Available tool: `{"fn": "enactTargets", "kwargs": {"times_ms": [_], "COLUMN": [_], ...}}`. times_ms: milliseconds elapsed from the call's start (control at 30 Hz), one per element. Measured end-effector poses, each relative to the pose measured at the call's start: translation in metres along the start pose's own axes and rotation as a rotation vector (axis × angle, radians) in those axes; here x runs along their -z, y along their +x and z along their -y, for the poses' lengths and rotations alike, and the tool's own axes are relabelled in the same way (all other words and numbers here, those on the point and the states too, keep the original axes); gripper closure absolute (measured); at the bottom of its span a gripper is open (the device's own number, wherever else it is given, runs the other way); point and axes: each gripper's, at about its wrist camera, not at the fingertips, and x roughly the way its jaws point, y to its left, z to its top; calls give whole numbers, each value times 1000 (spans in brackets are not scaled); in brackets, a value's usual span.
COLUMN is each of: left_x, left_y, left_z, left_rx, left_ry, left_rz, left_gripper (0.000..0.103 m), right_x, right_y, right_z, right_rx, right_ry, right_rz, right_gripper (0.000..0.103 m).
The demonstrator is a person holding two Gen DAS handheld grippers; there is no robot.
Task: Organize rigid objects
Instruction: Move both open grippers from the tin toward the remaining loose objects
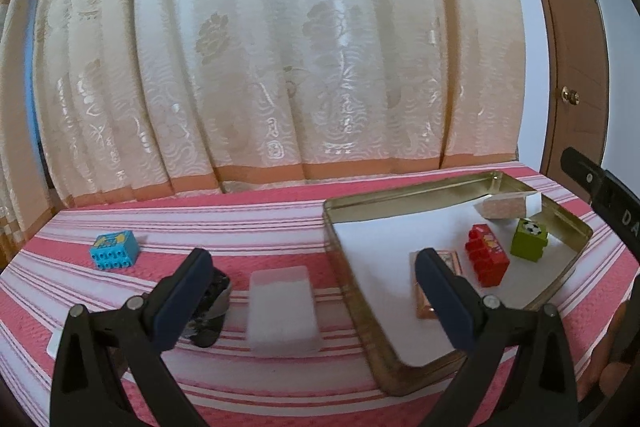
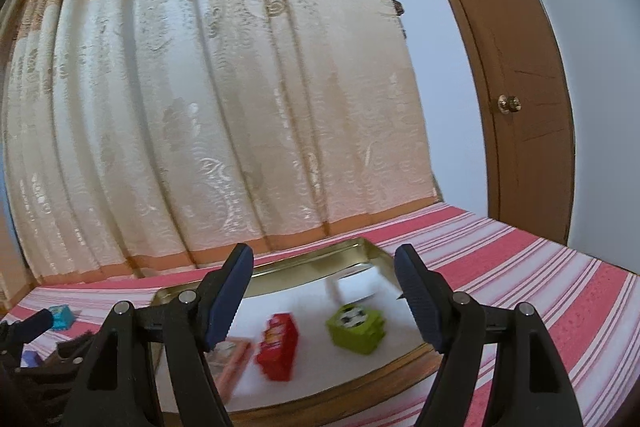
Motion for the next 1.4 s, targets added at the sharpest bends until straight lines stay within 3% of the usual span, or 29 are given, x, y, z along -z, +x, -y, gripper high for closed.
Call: {"fn": "enactTargets", "kwargs": {"times_ms": [700, 1400], "left_x": [8, 18], "left_y": [-7, 0], "left_z": [-67, -164], "left_rx": [-62, -179], "left_ry": [-27, -107], "left_rz": [-11, -90], "left_gripper": [0, 0], "right_x": [20, 44], "right_y": [-17, -3], "right_z": [-78, -160], "right_rx": [-110, -248], "right_ry": [-11, -145], "right_rz": [-43, -211], "right_gripper": [28, 28]}}
